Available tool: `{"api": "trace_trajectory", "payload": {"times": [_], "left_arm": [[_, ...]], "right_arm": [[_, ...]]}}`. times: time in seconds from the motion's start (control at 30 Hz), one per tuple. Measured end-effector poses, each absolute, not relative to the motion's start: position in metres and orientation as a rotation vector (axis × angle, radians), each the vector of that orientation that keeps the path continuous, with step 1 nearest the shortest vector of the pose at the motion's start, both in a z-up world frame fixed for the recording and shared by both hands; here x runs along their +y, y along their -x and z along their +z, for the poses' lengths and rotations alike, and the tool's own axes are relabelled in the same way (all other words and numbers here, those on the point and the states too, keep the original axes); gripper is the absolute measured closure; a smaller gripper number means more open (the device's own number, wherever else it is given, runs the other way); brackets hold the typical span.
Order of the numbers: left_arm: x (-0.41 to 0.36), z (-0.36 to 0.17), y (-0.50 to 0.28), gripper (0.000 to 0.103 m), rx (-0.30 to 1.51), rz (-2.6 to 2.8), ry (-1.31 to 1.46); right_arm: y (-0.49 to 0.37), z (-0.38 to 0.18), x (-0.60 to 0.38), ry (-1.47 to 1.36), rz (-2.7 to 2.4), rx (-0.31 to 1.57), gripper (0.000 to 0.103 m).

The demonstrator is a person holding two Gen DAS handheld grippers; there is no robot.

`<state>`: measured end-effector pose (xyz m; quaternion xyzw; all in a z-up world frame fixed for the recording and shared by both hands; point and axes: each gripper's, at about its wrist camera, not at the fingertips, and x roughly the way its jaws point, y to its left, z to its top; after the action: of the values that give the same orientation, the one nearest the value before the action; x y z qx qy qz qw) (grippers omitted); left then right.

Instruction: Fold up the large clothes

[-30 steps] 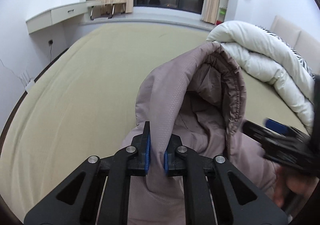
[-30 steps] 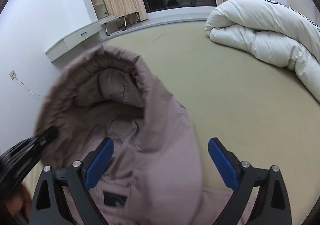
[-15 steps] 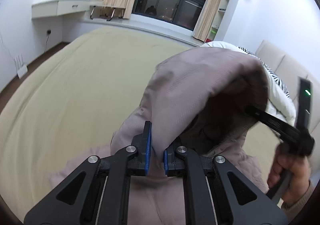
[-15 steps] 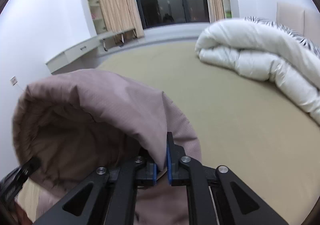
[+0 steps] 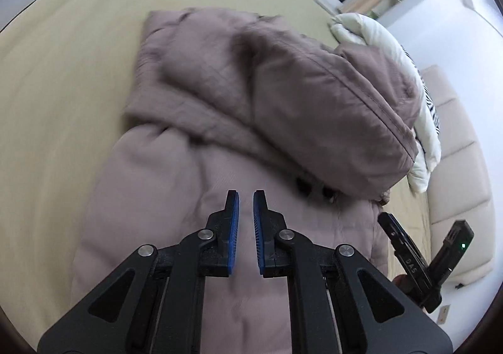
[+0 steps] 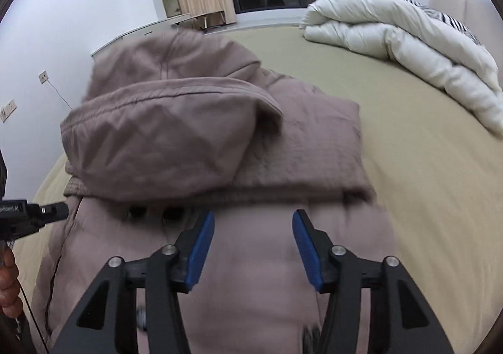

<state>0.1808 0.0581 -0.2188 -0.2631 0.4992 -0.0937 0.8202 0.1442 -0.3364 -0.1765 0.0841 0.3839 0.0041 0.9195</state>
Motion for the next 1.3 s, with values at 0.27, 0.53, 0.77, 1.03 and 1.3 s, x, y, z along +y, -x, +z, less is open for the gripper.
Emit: {"api": "trace_trajectory", "payload": {"times": [0.27,0.53,0.77,1.03,1.3], "left_arm": [[0.017,-0.092,-0.206,0.094,0.755,-0.344,0.351],[-0.047,-0.17,-0.296,0.094,0.952,-0.308,0.149],[-0.033,-0.211,-0.292,0.094,0.996,-0.305,0.145],[-0.019,-0.148,-0.292,0.094,0.811,-0.341,0.208],[-0.036,-0.223,-0.377,0.094,0.955,-0.293,0.193]], "right_arm": [[-0.179,-0.089,-0.333,-0.151,0.044,0.619,0.06],[-0.269,-0.166,-0.303,-0.096,0.07,0.863,0.07],[-0.266,-0.204,-0.295,-0.004,0.075,0.838,0.07],[-0.265,-0.109,-0.309,-0.103,0.089,0.642,0.074],[-0.34,-0.198,-0.281,-0.002,0.122,0.863,0.074]]}}
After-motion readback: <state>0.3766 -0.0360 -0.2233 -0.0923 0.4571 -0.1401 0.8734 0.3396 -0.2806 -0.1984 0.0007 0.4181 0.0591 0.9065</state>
